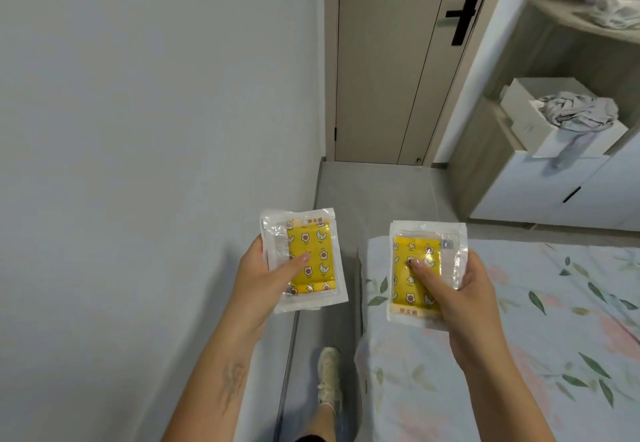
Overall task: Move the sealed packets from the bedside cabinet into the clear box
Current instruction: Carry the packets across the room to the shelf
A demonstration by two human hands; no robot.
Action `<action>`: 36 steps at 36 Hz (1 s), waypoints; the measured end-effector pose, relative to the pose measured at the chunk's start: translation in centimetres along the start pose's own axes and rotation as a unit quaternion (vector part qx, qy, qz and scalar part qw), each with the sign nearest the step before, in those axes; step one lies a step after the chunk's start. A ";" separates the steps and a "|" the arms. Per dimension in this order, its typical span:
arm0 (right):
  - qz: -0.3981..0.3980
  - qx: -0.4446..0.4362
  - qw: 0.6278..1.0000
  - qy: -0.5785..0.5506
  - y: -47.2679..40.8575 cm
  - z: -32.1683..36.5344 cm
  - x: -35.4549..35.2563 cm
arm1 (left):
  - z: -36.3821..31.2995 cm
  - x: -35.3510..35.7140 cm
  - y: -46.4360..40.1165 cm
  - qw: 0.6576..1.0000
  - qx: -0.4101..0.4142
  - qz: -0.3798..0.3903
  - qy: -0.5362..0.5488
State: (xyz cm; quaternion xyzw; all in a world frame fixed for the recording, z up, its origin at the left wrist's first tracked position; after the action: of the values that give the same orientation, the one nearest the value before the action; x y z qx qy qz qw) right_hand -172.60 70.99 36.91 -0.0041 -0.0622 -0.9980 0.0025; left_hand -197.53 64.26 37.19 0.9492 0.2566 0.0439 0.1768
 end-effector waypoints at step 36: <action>-0.015 -0.061 0.996 -0.060 -62.9 9.0 13.4 | -24.8 20.3 -55.3 0.998 0.044 0.036 -0.010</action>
State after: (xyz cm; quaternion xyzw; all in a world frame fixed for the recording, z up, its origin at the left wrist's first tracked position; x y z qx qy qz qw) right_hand -186.26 134.50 38.14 -0.0628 -0.0012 -0.9979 -0.0161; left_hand -210.38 126.78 40.34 0.9650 0.2226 0.0295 0.1352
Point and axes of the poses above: each hand's wrist, its own y-axis away from the middle knuckle, its own x-axis out of the palm, z = x × y, the point moved 6 cm from there along -y, towards the middle knuckle, and after that the axes turned 6 degrees about -x, right-handed, at the moved point
